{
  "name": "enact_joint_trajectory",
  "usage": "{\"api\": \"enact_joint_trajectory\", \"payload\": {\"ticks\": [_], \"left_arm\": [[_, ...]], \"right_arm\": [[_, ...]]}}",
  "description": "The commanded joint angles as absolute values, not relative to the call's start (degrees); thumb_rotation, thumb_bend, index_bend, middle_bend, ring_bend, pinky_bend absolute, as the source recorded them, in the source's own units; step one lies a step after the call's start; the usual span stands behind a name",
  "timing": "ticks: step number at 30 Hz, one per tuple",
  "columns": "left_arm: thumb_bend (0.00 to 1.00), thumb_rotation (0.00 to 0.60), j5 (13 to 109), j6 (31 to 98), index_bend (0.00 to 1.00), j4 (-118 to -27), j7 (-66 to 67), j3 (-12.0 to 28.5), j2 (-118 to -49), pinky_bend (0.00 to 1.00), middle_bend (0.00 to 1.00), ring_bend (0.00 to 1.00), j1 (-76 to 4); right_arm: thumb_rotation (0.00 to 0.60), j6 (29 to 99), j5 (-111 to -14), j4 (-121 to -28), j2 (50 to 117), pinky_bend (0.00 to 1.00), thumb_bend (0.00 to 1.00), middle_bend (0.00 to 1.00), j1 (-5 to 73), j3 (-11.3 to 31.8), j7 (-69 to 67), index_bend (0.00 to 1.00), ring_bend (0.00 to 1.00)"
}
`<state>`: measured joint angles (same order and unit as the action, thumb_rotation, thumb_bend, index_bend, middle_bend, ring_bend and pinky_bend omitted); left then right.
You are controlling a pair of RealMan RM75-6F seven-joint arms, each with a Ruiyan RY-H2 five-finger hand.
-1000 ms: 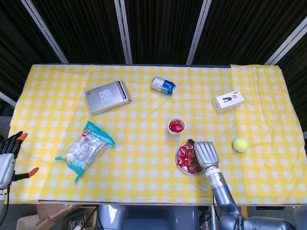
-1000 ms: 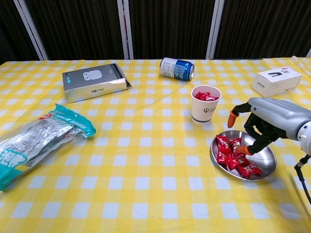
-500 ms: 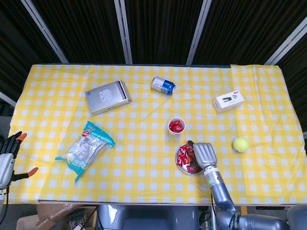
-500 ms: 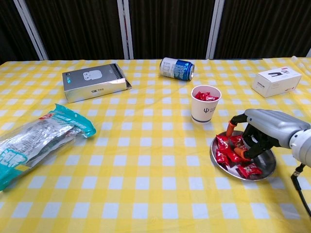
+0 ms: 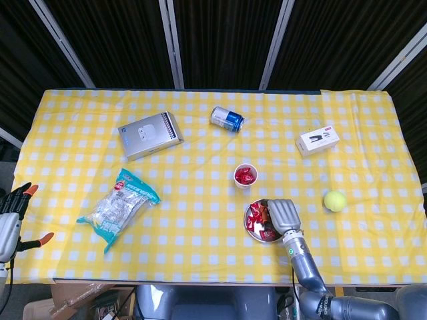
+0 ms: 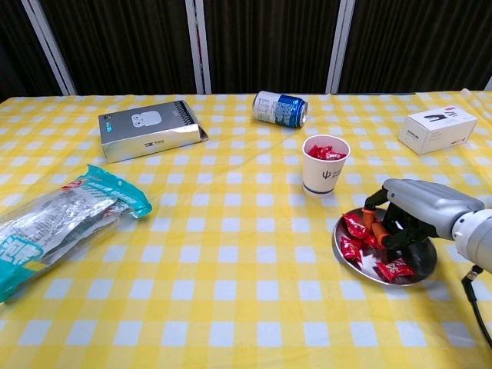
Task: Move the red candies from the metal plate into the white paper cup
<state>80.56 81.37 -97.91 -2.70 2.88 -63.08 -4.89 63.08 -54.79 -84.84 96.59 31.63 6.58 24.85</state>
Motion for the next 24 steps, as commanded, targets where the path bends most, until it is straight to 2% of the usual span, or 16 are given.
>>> {"api": "enact_joint_trajectory", "payload": {"ticks": [1, 24], "left_arm": [[0.04, 0.600, 80.62, 81.38, 0.00, -97.94, -2.75, 2.89, -63.07, 0.00, 0.00, 0.00, -4.91], [0.04, 0.600, 81.22, 81.87, 0.00, -97.55, -2.90, 2.68, -63.11, 0.00, 0.00, 0.00, -4.70]], "right_arm": [[0.600, 63.25, -55.24, -84.85, 96.59, 0.95, 0.39, 0.83, 31.52, 6.76, 24.60, 0.58, 0.84], [0.600, 65.11, -56.85, -89.18, 94.26, 0.95, 0.39, 0.83, 30.22, 6.70, 26.41, 0.58, 0.84]]}}
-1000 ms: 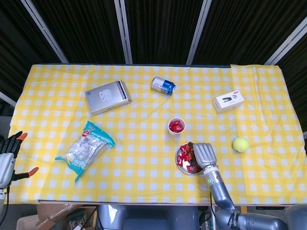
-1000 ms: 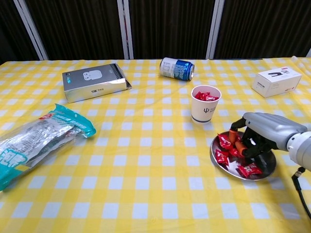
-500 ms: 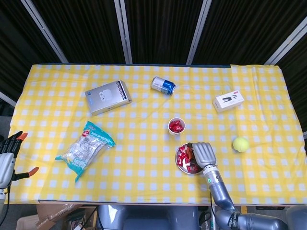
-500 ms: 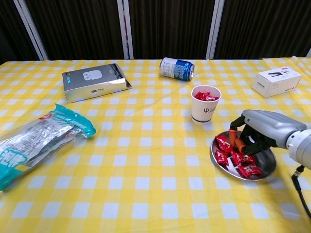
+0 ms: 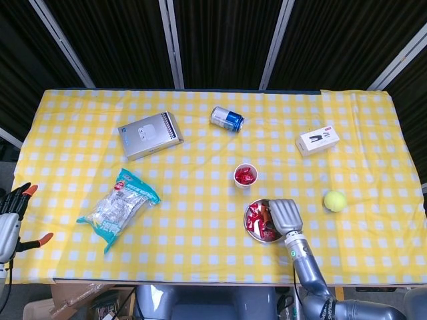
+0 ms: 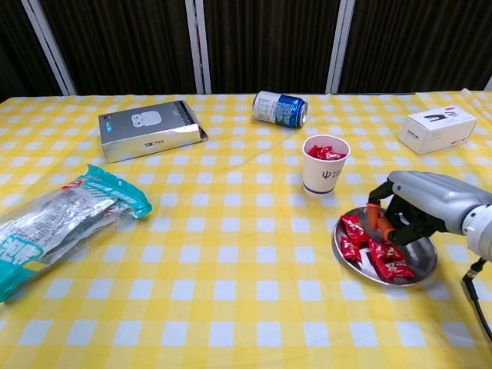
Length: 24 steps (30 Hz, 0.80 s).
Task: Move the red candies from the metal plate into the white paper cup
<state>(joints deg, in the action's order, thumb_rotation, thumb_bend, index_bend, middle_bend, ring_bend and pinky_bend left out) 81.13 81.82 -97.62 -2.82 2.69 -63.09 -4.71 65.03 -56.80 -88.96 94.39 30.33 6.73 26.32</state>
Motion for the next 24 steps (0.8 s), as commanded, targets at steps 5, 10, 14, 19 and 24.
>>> {"api": "enact_joint_trajectory", "payload": {"ticks": [5, 10, 14, 19, 24], "left_arm": [[0.04, 0.600, 81.39, 82.06, 0.00, -97.34, -2.99, 2.65, -63.15, 0.00, 0.00, 0.00, -4.62], [0.04, 0.600, 81.49, 82.18, 0.00, -97.14, -3.05, 2.64, -63.21, 0.00, 0.00, 0.00, -4.57], [0.04, 0.600, 81.60, 82.25, 0.00, -97.06, -3.14, 2.63, -63.24, 0.00, 0.00, 0.00, -4.55], [0.04, 0.600, 81.49, 82.12, 0.00, -97.37, -2.94, 2.70, -63.22, 0.00, 0.00, 0.00, -4.64], [0.04, 0.600, 81.28, 81.86, 0.00, -97.42, -3.00, 2.67, -63.15, 0.00, 0.00, 0.00, -4.68]], "right_arm": [[0.600, 65.39, -57.06, -89.71, 93.95, 0.95, 0.39, 0.83, 30.02, 6.74, 26.68, 0.58, 0.84], [0.600, 65.97, -57.62, -90.71, 93.42, 0.95, 0.39, 0.83, 29.97, 7.05, 27.14, 0.58, 0.84], [0.600, 66.59, -58.02, -91.98, 92.67, 0.95, 0.39, 0.83, 30.19, 7.72, 27.85, 0.58, 0.84], [0.600, 67.52, -58.18, -94.57, 91.05, 0.95, 0.39, 0.83, 31.01, 9.64, 29.30, 0.58, 0.84], [0.600, 67.87, -57.95, -97.43, 89.37, 0.95, 0.39, 0.83, 32.67, 12.10, 31.53, 0.58, 0.84]]}}
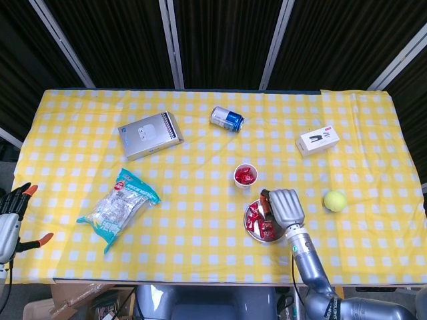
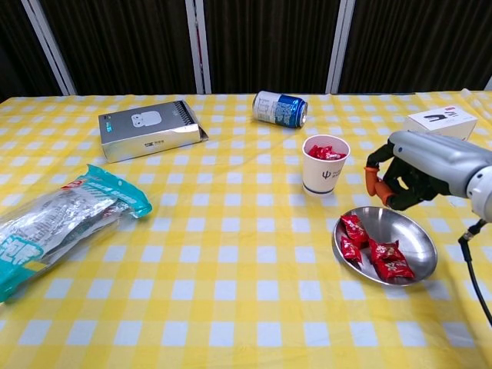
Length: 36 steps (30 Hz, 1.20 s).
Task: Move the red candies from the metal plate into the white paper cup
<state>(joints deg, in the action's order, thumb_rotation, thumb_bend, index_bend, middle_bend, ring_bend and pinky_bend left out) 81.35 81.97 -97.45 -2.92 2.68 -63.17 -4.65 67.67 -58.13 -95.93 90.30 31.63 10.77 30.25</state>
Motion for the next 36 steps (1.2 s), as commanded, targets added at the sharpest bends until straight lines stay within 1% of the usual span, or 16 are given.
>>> {"api": "enact_joint_trajectory", "payload": {"ticks": [1, 10, 13, 19, 27, 30, 32, 36], "left_arm": [[0.04, 0.600, 81.26, 81.81, 0.00, -97.43, -3.01, 2.69, -63.15, 0.00, 0.00, 0.00, -4.71], [0.04, 0.600, 80.41, 80.90, 0.00, -98.06, -3.00, 2.94, -62.97, 0.00, 0.00, 0.00, -5.08], [0.04, 0.600, 79.96, 80.45, 0.00, -98.45, -2.91, 3.05, -62.80, 0.00, 0.00, 0.00, -5.26], [0.04, 0.600, 79.33, 79.66, 0.00, -98.71, -3.32, 3.05, -62.42, 0.00, 0.00, 0.00, -5.43], [0.04, 0.600, 79.00, 79.24, 0.00, -99.02, -3.93, 2.96, -61.91, 0.00, 0.00, 0.00, -5.42], [0.04, 0.600, 79.01, 79.20, 0.00, -99.11, -3.94, 2.89, -61.79, 0.00, 0.00, 0.00, -5.39], [0.04, 0.600, 78.98, 79.22, 0.00, -99.21, -3.86, 2.88, -61.76, 0.00, 0.00, 0.00, -5.37], [0.04, 0.600, 78.93, 79.27, 0.00, -99.51, -3.60, 2.91, -61.76, 0.00, 0.00, 0.00, -5.39]], "right_arm": [[0.600, 67.84, -57.86, -97.96, 89.17, 0.95, 0.39, 0.83, 33.09, 12.60, 31.99, 0.58, 0.84], [0.600, 66.11, -54.38, -99.74, 89.42, 0.95, 0.39, 0.83, 38.29, 17.42, 36.70, 0.58, 0.84], [0.600, 64.68, -51.79, -97.91, 90.69, 0.95, 0.39, 0.83, 40.77, 18.88, 38.17, 0.58, 0.84], [0.600, 62.16, -47.74, -92.59, 93.68, 0.95, 0.39, 0.83, 44.47, 20.38, 38.70, 0.58, 0.84], [0.600, 60.00, -45.55, -85.68, 96.14, 0.95, 0.39, 0.83, 46.73, 20.17, 37.08, 0.58, 0.84], [0.600, 59.67, -45.11, -84.19, 96.67, 0.95, 0.39, 0.83, 46.93, 19.94, 36.23, 0.55, 0.84], [0.600, 59.52, -44.92, -83.81, 96.75, 0.95, 0.39, 0.83, 47.01, 19.70, 35.87, 0.49, 0.84], [0.600, 60.31, -45.34, -84.17, 96.58, 0.95, 0.39, 0.83, 46.95, 19.27, 35.34, 0.42, 0.84]]}}
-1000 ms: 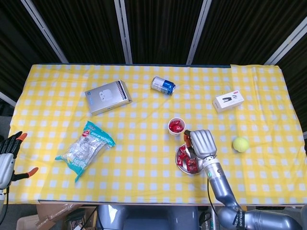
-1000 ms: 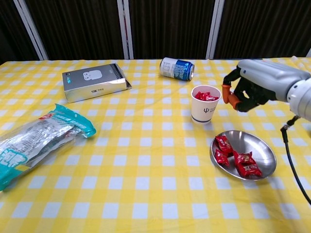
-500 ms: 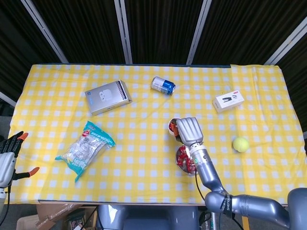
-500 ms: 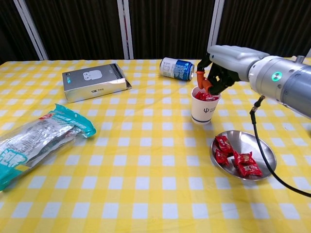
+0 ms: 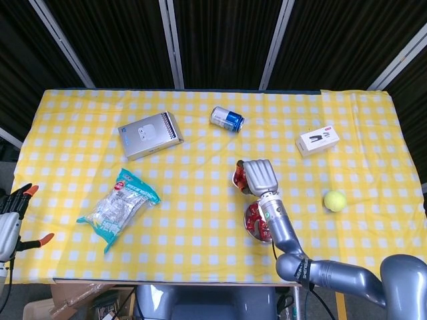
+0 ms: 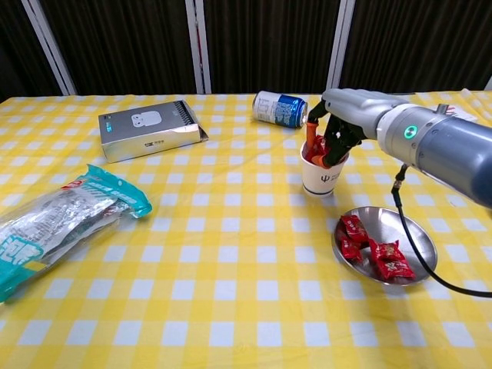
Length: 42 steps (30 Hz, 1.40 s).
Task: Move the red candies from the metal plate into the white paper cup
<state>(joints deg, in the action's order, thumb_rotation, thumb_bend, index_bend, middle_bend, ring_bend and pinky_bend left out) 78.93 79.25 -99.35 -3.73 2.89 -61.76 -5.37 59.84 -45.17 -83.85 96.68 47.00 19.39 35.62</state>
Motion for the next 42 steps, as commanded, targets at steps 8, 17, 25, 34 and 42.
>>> {"api": "enact_joint_trajectory", "payload": {"ticks": [8, 17, 25, 34, 42], "left_arm": [[0.04, 0.600, 79.06, 79.68, 0.00, -99.49, -3.57, 2.95, -61.86, 0.00, 0.00, 0.00, -5.27], [0.04, 0.600, 79.43, 80.32, 0.00, -99.13, -3.60, 2.98, -62.15, 0.00, 0.00, 0.00, -5.09], [0.04, 0.600, 80.00, 80.72, 0.00, -98.47, -3.95, 2.86, -62.34, 0.00, 0.00, 0.00, -4.94], [0.04, 0.600, 81.08, 81.38, 0.00, -98.43, -3.65, 2.62, -62.49, 0.00, 0.00, 0.00, -4.82], [0.04, 0.600, 81.39, 81.68, 0.00, -98.22, -3.57, 2.54, -62.58, 0.00, 0.00, 0.00, -4.72]], "right_arm": [[0.600, 63.01, -46.74, -87.16, 95.26, 0.95, 0.39, 0.83, 46.58, 19.01, 35.13, 0.37, 0.84], [0.600, 67.76, -52.76, -93.82, 92.03, 0.95, 0.39, 0.83, 44.84, 17.90, 33.99, 0.37, 0.84], [0.600, 70.92, -53.29, -101.53, 88.34, 0.95, 0.32, 0.83, 40.06, 11.40, 36.28, 0.37, 0.84], [0.600, 71.62, -52.59, -100.41, 89.82, 0.95, 0.28, 0.83, 35.90, 4.56, 36.86, 0.37, 0.84], [0.600, 70.84, -52.56, -98.55, 90.64, 0.95, 0.28, 0.83, 34.21, 2.90, 36.02, 0.39, 0.84]]}}
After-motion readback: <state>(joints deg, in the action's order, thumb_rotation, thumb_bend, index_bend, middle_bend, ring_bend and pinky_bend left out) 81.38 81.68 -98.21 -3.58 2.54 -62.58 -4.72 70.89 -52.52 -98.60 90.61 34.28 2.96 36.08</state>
